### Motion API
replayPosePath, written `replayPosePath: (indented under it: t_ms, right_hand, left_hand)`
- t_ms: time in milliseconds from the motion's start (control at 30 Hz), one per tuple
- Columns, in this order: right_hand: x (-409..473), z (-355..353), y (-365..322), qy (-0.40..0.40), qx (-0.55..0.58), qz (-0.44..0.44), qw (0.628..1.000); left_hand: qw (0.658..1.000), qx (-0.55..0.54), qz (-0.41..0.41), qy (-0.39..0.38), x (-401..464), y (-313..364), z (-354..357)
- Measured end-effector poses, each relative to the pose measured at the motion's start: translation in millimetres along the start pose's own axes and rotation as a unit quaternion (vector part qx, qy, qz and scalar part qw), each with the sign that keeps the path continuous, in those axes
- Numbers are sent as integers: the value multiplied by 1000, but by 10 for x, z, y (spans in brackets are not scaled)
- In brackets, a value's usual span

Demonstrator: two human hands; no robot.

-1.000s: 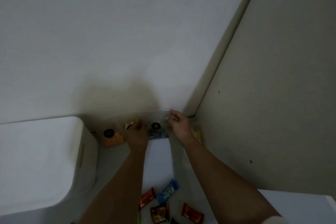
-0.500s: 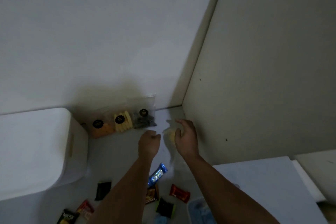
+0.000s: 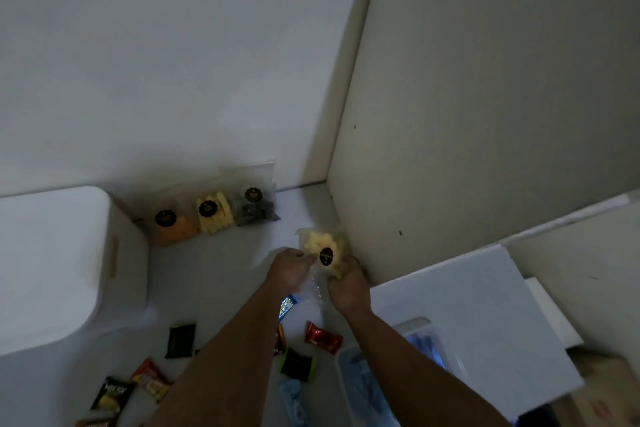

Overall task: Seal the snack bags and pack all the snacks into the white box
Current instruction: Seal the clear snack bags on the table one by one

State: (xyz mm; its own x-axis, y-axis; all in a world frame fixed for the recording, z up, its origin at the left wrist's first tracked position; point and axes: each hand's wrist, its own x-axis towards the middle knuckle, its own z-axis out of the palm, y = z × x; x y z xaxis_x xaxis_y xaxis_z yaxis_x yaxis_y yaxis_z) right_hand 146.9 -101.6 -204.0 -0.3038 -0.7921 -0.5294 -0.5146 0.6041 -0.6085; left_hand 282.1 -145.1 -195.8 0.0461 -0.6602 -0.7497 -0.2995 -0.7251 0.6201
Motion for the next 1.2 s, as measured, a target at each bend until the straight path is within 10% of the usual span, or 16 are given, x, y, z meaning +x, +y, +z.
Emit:
replayPosePath:
  t_ms: [433,767,1033,1200]
  right_hand:
    - [-404,-342,-499,-97,236,115,960]
    - [-1476,-283,-785,-186,223,-43,956]
    - [-2261,312,-872,29,135,-154,978]
    - [-2679,587,-1012,139,29,-211,967]
  left_hand:
    - [985,48,165,-33,-712,42,-627]
    - [963,117,244,8,-1492,-125,-1178]
    - [912,227,265,215,-2233,-581,-1612]
    - [866,420,180,203,-2579,-910,-1875]
